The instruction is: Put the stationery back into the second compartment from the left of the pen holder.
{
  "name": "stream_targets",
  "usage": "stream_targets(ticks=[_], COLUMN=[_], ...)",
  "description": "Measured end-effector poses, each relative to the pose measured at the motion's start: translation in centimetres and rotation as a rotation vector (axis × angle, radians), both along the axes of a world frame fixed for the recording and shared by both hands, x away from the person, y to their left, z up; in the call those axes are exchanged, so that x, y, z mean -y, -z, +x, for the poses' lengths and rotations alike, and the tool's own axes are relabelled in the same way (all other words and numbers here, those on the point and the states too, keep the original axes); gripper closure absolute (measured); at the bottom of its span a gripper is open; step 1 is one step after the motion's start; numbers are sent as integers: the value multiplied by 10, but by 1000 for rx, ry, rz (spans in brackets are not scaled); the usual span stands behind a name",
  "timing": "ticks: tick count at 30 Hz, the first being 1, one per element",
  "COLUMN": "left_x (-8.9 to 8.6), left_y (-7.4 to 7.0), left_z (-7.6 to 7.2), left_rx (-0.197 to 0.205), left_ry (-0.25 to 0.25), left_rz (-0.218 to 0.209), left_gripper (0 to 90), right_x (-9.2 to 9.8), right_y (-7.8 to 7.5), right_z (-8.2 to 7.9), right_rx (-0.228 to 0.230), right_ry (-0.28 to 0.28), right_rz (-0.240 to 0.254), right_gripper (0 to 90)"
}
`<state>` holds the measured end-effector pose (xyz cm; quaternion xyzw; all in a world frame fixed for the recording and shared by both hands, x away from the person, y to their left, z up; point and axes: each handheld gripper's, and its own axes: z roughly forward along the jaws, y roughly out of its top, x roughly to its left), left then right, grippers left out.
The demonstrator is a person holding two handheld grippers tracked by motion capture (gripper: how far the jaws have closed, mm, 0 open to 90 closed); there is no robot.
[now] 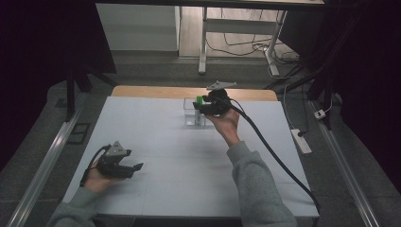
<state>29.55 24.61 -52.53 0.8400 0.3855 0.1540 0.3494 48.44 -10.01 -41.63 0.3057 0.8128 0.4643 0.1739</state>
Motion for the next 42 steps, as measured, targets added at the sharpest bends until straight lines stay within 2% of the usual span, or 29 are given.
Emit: stream_targets(ticks=[3,11,18,23,29,42], left_x=[0,1,0,0,0,1], left_y=[-1,0,-1,-1,-1,-2], left_z=[0,0,0,-1,-1,-2], left_rx=[0,-2,-4,-4,-4,-4], left_ry=[-1,-1,-4,-5,-7,-7], left_rz=[-4,-2,-9,-9,-10,-25], left_gripper=[256,255,254,253,252,251], right_x=[6,21,34,49,62,108], right_y=[6,20,33,42,45,65], right_z=[-16,-38,-49,-61,-73,-103], right_rx=[-4,-33,-71,-96,-93,-125], right_ry=[-20,-48,-64,-74,-92,-75], right_rz=[-11,-15,-1,-17,1,-38], right_gripper=[442,427,420,403,396,379])
